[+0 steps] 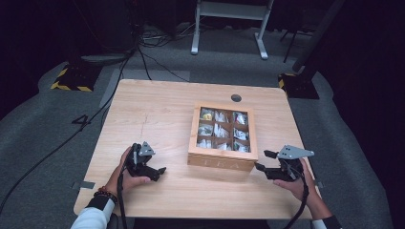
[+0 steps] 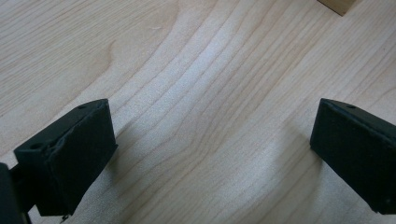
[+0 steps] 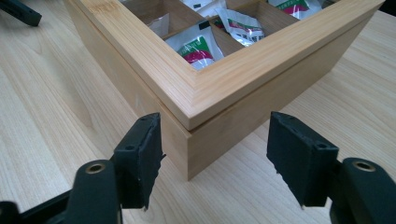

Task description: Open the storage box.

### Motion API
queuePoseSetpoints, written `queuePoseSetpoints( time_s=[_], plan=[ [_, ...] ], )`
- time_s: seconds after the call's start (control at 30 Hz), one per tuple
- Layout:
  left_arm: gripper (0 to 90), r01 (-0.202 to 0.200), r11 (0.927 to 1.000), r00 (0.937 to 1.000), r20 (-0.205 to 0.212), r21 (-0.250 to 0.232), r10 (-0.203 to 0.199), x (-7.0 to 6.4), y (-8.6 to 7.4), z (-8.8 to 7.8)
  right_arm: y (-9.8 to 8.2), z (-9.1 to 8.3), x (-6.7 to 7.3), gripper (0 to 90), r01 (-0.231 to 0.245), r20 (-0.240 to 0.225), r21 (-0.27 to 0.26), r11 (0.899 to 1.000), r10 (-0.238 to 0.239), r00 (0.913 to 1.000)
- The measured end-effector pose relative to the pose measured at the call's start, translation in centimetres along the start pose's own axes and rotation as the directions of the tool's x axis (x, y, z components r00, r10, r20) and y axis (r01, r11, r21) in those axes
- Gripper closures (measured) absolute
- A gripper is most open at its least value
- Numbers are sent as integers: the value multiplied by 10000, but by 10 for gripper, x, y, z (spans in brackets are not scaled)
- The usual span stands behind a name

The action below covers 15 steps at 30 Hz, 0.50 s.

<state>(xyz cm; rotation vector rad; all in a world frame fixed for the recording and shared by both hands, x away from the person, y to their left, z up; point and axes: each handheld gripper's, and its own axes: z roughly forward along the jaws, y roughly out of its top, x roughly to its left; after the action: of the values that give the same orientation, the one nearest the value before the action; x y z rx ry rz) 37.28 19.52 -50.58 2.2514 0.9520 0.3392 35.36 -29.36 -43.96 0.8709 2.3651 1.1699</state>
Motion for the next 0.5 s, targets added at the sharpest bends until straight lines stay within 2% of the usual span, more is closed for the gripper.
queuePoseSetpoints(
  time_s=[0.33, 0.5],
  plan=[
    [2, 3, 10000, 10000, 0, -1, -3, 0, 0, 0, 3, 7, 3, 466, 77, 54, 275, 9996, -79, 10000],
    [2, -1, 10000, 10000, -1, 1, 1, 0, 0, 0, 2, 11, 3, 484, 89, 79, 368, 9993, -92, 9999]
  ],
)
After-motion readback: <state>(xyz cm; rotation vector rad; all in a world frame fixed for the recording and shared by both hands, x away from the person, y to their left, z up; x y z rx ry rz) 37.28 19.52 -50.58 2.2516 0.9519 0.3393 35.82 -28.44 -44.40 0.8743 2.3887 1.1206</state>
